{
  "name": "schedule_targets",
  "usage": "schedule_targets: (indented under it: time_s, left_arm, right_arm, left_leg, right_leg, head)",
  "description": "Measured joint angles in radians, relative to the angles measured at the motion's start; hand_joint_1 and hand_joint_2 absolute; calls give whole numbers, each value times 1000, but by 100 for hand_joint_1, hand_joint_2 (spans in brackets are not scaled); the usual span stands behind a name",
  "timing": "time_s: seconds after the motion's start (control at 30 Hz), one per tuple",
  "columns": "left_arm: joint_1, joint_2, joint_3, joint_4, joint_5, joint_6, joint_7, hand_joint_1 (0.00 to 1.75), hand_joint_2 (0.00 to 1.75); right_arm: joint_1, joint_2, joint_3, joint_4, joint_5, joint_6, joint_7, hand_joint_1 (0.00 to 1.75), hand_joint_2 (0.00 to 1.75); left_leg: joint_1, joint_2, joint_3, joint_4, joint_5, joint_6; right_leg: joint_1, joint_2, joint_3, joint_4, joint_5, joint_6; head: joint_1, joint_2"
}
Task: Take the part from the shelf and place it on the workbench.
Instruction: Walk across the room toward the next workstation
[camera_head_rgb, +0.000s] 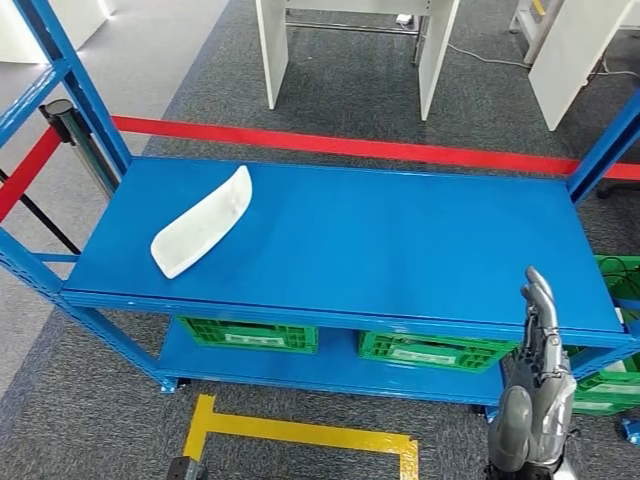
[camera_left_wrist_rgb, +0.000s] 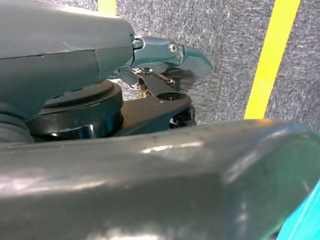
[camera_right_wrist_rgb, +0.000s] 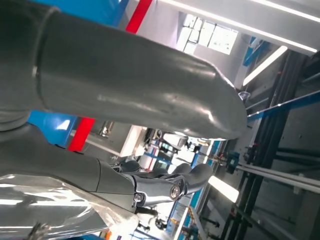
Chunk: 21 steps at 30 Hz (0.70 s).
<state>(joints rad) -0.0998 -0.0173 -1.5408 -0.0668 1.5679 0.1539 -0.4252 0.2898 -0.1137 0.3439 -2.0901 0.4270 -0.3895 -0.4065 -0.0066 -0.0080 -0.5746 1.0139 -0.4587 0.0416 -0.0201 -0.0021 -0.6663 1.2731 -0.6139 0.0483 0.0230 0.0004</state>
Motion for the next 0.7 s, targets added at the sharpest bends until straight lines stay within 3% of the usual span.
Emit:
schedule_targets:
  time_s: [0.07,0.13,0.27,0.43,0.53,0.63,0.7]
  left_arm:
    - [0,-1,0,0,0,0,0,0,0]
    - [-1,-1,0,0,0,1,0,0,0]
    - [0,2,1,0,0,4,2,0,0]
    - [3,0,11,0,0,6,2,0,0]
    - [4,-4,23,0,0,8,3,0,0]
    - [4,-9,33,0,0,12,2,0,0]
    - [4,-11,41,0,0,15,2,0,0]
  right_arm:
    - [4,0,-4,0,6,-6,-1,0,0]
    - [7,0,-7,-1,12,-12,-2,0,0]
    - [27,3,-20,-10,82,-98,1,0,0]
    - [106,29,-79,-44,271,-253,10,0,0]
    - [158,99,-162,-69,377,-262,-44,0,0]
    - [192,194,-275,-80,393,-263,-119,0,0]
    - [208,251,-352,-80,384,-263,-150,0,0]
  left_leg:
    - [0,-8,9,3,-9,-6]
    - [-4,-13,10,11,-18,-14]
    - [-8,-14,9,13,-16,6]
    - [-8,-14,15,3,-16,8]
    - [-7,-14,17,1,-17,0]
    - [-4,-14,18,-1,-18,-20]
    - [-4,-14,18,-2,-19,-26]
  right_leg:
    - [0,2,42,-125,86,-4]
    - [-1,6,82,-221,124,-9]
    - [1,9,92,-241,125,-15]
    - [3,8,95,-241,119,-25]
    - [5,8,95,-241,117,-28]
    - [7,8,96,-240,116,-29]
    - [7,8,96,-240,116,-29]
  head:
    - [0,0]
    - [0,0]
    - [-3,0]
    - [-3,0]
    - [-3,0]
    - [-3,0]
    - [-3,0]
